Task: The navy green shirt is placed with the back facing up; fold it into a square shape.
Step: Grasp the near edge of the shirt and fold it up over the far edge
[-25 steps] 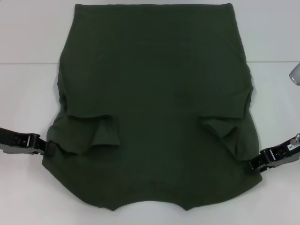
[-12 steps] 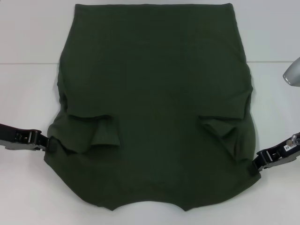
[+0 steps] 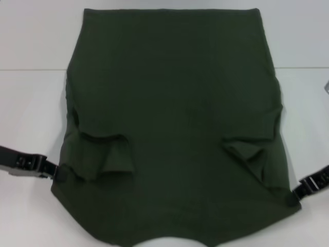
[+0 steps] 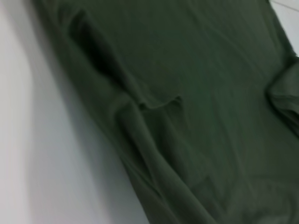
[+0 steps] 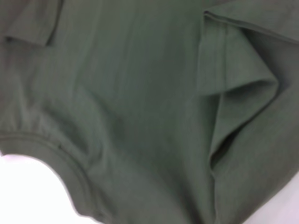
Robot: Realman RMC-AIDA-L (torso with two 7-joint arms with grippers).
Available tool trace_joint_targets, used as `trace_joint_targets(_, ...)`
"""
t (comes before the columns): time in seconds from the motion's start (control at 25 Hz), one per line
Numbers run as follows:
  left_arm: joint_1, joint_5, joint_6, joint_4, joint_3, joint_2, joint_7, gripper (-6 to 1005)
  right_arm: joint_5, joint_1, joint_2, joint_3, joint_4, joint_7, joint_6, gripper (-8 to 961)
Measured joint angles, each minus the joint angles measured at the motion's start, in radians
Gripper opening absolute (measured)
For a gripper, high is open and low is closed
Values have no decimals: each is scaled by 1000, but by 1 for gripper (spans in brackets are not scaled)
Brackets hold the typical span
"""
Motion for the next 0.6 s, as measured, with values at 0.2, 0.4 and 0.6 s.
trace_joint_targets(0.2,11,-2,79,-51,0,35,17,51,2,-29,-13,22,-32,-97,-155,36)
trace_joint_targets(0.4,9,8,227,-109,-25,70,90,52,-4,-40,-8,13,-30,-195,-256,44)
trace_joint_targets(0.6,20,39,323,-124,18,61,115,52,-7,-53,12,-32,-32,-271,-311,52)
